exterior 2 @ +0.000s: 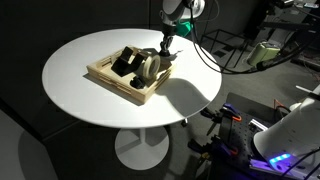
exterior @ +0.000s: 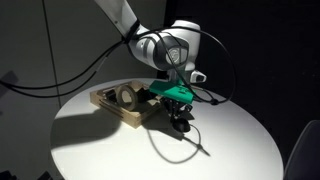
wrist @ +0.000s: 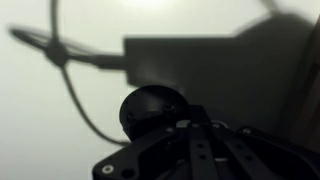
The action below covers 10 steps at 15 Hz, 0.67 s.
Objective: Push the round black object to the right
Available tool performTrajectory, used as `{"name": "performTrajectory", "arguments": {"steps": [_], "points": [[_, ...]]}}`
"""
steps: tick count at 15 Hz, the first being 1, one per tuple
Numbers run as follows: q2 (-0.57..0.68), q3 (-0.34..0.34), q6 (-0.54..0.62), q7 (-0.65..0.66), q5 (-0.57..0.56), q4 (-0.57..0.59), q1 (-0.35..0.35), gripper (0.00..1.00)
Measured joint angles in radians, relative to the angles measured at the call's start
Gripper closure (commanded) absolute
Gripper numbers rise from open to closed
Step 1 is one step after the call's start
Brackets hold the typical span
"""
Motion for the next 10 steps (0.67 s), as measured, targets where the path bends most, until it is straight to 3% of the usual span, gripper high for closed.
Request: {"name": "performTrajectory", "arguments": {"steps": [10], "points": [[0.006, -0.007, -0.012, -0.029, 0.041, 0.018, -0.049, 1.00]]}}
